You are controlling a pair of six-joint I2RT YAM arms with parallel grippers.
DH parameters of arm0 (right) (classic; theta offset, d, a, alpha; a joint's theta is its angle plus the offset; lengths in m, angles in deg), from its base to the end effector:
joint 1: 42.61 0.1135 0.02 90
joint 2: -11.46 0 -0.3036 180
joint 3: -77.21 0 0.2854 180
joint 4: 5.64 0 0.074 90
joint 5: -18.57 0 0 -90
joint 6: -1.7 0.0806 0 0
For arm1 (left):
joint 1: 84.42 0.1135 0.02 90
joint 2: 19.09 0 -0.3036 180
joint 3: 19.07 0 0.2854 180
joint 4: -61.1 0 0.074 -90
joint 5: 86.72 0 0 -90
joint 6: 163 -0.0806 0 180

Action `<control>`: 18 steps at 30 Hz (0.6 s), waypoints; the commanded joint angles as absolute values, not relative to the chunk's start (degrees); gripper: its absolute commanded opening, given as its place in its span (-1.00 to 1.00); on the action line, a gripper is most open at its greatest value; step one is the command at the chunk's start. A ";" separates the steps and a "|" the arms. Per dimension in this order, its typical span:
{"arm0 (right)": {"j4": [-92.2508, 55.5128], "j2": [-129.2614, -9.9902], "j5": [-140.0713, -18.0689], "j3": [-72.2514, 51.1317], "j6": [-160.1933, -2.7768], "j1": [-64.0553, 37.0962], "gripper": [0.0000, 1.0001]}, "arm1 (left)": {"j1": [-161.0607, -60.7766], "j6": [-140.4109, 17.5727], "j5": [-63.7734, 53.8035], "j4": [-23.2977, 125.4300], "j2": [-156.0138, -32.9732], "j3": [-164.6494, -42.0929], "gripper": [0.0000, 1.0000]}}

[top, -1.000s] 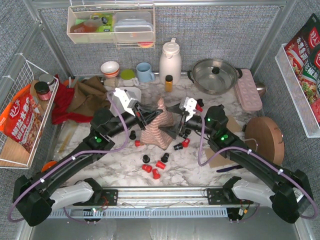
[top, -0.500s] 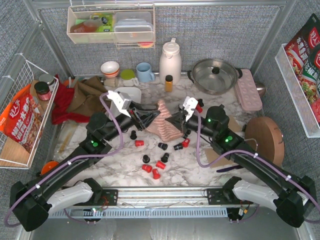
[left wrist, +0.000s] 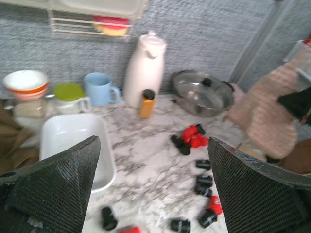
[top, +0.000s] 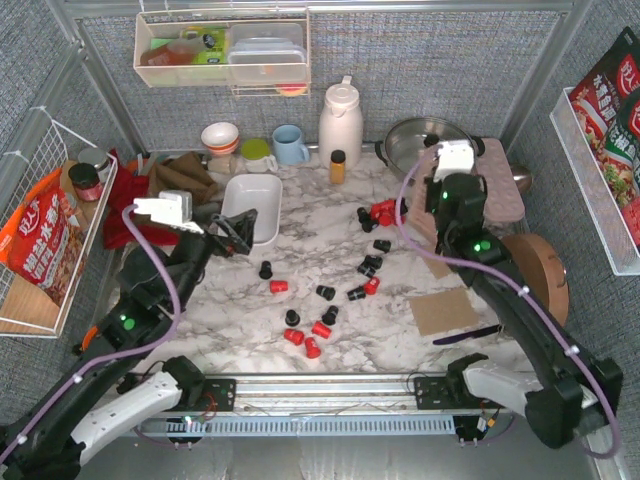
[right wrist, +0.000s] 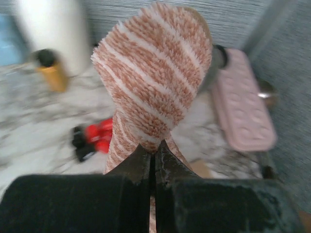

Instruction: Mix the coffee capsules in the storage basket

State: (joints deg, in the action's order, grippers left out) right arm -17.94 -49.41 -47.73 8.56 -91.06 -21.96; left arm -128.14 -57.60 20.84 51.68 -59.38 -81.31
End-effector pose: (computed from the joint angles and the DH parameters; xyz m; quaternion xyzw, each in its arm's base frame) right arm 0.2943 0.0763 0.4057 -0.0094 0.7321 -0.0457 0.6796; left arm 0.1616 -0.1209 0.4492 0.0358 0.6287 -0.2972 0.7177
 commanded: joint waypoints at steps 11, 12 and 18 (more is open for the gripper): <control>-11.60 -84.63 -41.10 -14.18 -89.04 -41.40 -1.00 | -128.15 -62.67 29.51 36.75 -48.92 -75.09 0.98; -11.09 -87.40 -41.63 -16.17 -89.08 -42.01 -0.84 | -128.06 -62.64 29.73 36.82 -48.40 -74.80 0.98; -22.12 -102.03 -39.68 -30.12 -89.05 -45.70 -0.17 | -128.01 -62.90 31.29 35.54 -46.14 -73.98 0.98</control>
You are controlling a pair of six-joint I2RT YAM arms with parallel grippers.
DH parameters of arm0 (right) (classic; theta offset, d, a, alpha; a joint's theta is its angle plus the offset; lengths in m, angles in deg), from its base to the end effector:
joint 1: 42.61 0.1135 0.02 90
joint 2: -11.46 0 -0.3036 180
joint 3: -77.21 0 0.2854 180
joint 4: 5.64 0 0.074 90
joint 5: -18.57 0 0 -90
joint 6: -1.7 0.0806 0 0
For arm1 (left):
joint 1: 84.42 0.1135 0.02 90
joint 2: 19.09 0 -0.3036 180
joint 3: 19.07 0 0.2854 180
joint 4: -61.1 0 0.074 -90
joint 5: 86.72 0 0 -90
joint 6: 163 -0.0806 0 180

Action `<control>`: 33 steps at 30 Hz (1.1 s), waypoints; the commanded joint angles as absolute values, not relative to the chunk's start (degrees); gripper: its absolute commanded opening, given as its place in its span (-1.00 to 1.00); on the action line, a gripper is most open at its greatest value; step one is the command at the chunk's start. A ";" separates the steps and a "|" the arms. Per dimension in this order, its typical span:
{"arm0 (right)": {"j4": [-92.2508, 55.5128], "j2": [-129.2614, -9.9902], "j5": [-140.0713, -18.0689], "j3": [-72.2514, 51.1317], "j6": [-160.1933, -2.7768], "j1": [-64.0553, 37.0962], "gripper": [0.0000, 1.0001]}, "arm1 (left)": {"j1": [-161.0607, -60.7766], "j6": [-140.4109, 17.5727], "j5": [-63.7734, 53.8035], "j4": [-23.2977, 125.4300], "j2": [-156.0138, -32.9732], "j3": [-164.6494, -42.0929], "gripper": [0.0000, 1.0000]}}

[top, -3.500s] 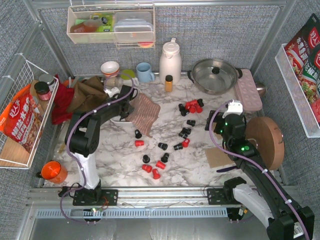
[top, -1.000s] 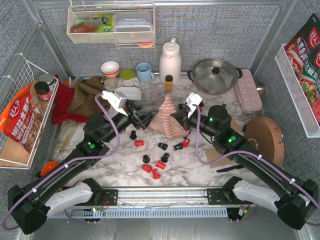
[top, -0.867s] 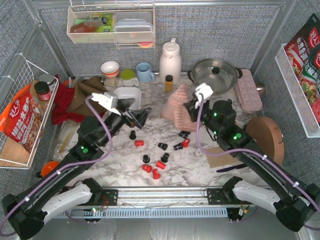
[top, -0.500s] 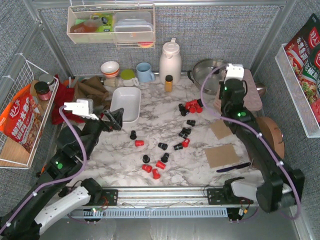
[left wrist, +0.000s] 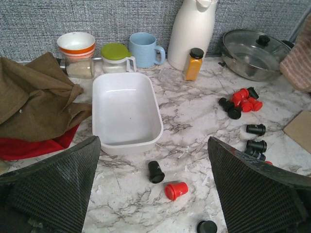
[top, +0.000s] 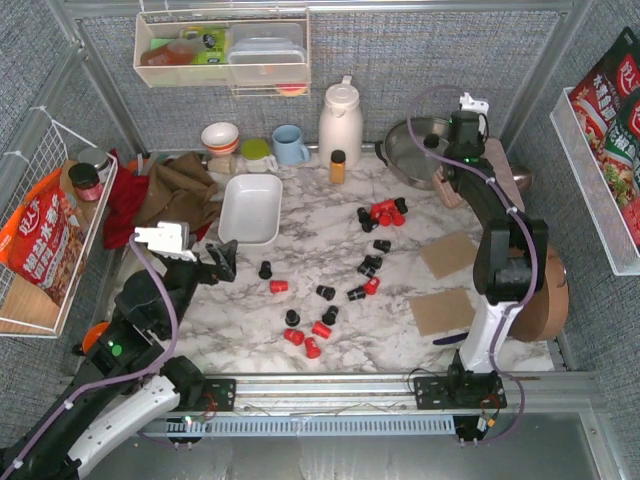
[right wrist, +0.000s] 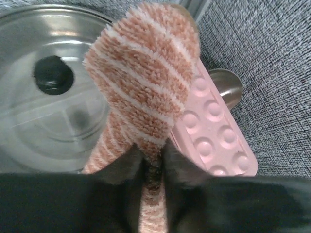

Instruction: Mix the coffee capsules in the storage basket

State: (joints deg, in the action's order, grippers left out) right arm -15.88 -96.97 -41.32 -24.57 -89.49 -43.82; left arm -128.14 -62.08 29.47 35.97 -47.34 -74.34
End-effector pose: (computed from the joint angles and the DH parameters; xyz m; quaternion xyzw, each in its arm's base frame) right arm 0.5360 -0.0518 0.3267 0.1548 0.7757 -0.2206 0.5707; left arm 0.1352 -0.0801 0.3917 0.0350 0.6957 -0.1813 0.6942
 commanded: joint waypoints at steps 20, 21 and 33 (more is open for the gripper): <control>-22.83 -75.46 -33.16 -14.59 -89.85 -38.20 0.98 | -127.97 -62.78 36.25 35.51 -45.30 -71.84 0.98; -24.92 -72.83 -33.75 -13.19 -87.86 -37.42 0.98 | -127.95 -62.61 36.38 35.66 -45.29 -71.62 0.98; -28.50 -45.02 -45.04 14.13 -77.76 -29.89 0.98 | -127.88 -58.15 43.83 42.27 -43.08 -63.61 0.98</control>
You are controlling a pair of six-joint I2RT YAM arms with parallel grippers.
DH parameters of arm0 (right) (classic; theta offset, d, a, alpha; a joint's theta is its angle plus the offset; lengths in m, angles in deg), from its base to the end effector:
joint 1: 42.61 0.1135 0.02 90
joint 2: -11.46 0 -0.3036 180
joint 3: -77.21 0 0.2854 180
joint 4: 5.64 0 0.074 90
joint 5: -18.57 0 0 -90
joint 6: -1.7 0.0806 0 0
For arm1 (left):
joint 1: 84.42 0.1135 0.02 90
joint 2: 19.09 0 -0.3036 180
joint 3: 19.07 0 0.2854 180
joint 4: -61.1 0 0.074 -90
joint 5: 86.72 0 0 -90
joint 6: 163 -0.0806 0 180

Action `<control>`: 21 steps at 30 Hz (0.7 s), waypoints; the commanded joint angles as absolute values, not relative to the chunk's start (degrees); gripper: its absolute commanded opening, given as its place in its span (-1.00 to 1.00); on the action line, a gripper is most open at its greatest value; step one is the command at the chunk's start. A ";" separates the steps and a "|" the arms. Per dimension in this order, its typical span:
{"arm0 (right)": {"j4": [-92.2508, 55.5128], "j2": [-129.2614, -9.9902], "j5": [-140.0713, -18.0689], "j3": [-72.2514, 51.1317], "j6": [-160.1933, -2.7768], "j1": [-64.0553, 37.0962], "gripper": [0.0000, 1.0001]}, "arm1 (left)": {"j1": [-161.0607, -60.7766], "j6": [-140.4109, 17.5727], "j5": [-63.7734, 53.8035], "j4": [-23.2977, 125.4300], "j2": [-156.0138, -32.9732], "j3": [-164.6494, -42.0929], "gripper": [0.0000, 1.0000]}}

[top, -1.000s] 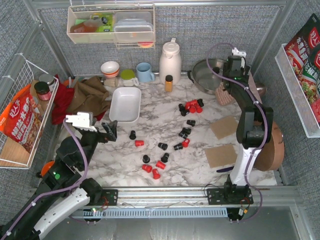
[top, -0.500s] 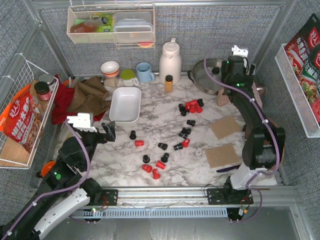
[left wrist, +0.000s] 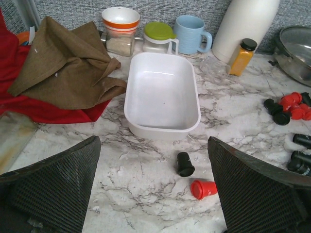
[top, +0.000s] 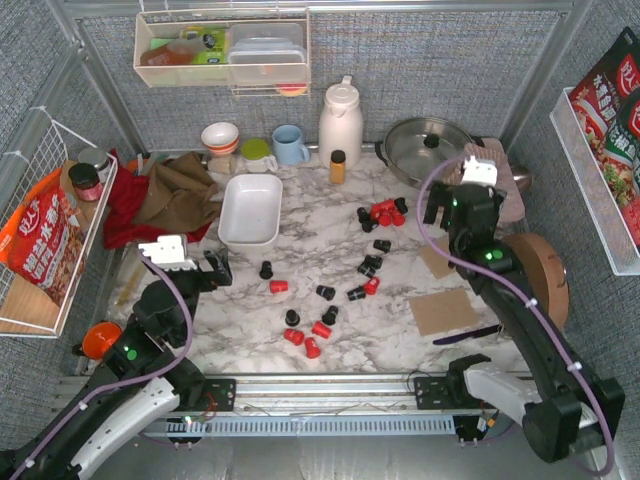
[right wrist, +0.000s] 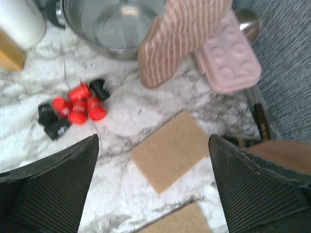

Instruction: Mix the coffee capsules in the storage basket

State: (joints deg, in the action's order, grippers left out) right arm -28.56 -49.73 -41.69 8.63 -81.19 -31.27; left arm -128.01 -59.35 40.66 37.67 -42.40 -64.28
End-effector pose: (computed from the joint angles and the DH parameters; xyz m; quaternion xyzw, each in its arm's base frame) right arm 0.2975 0.0189 0.3777 0.1268 0.7747 -0.1079 0.6100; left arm 0.1380 -0.0638 0.3364 -0.0406 0.7134 -0.1150 0.6901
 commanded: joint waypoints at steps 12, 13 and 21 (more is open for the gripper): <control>-24.51 -34.37 -58.66 29.31 -73.80 -24.64 0.98 | -127.97 -36.41 37.57 33.46 -60.60 -67.17 0.98; -23.60 -34.08 -59.40 30.16 -73.31 -24.27 0.98 | -127.88 -34.58 37.97 31.95 -62.55 -68.12 0.98; -22.39 -35.03 -62.42 31.46 -71.31 -23.36 0.98 | -127.94 -27.74 39.24 29.27 -71.24 -70.20 0.98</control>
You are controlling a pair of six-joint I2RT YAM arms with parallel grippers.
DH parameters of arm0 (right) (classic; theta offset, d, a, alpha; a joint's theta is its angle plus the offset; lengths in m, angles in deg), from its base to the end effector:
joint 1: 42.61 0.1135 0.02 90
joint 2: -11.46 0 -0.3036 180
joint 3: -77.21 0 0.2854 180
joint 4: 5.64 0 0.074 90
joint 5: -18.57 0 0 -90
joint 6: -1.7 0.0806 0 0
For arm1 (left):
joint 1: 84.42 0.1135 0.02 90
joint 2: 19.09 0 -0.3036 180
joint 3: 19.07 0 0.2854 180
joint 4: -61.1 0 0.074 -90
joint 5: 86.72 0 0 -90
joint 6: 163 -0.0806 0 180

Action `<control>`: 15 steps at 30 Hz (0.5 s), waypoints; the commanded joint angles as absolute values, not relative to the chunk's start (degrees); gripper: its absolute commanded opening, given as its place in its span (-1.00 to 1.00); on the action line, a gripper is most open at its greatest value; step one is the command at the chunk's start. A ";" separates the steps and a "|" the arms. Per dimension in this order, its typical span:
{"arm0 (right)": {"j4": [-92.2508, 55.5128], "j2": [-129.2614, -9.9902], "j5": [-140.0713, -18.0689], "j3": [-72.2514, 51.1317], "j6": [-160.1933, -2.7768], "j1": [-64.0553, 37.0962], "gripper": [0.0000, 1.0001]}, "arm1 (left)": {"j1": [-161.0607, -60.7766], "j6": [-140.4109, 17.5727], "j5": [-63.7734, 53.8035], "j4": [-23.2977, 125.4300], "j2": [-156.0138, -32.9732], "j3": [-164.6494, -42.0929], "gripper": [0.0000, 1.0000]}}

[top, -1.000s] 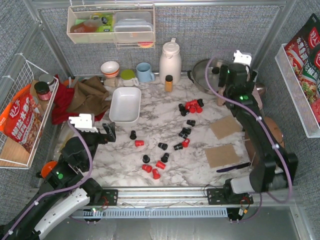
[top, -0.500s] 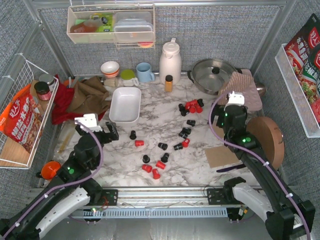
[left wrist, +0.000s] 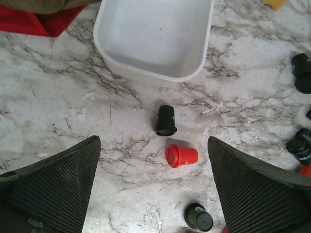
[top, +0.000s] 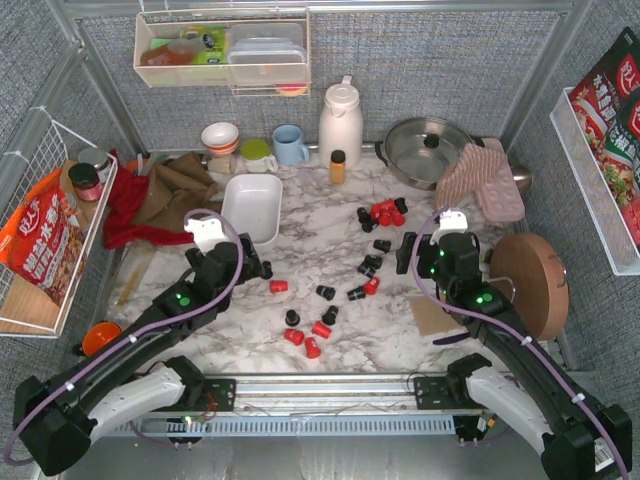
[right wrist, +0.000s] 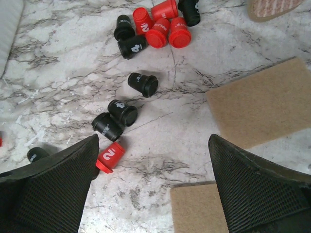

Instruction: Mix the coffee capsules in the storage basket

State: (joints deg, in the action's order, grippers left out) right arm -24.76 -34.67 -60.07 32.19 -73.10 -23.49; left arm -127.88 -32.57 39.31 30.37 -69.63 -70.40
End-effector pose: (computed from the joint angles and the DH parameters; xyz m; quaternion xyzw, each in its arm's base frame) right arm 0.2306 0.0631 0.2739 0.0287 0.8177 0.0903 0.5677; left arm 0.2018 -0.1259 0.2824 -0.1330 0.8271 -0.1190 0.5330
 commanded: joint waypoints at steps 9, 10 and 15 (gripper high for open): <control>-22.16 -35.18 -63.04 31.68 -71.03 -23.26 0.98 | -127.89 -28.36 35.22 33.94 -79.92 -68.44 0.99; -22.10 -35.35 -63.19 31.68 -70.99 -23.26 0.98 | -127.96 -28.85 34.74 34.18 -81.25 -68.73 0.99; -22.02 -35.89 -63.86 31.87 -70.82 -23.26 0.98 | -127.90 -28.94 33.67 33.25 -86.68 -71.29 0.99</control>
State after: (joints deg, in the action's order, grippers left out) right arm -23.53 -35.61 -62.89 31.93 -71.33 -23.23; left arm -127.88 -28.55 34.94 32.34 -83.97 -69.51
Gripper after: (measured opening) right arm 0.990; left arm 0.994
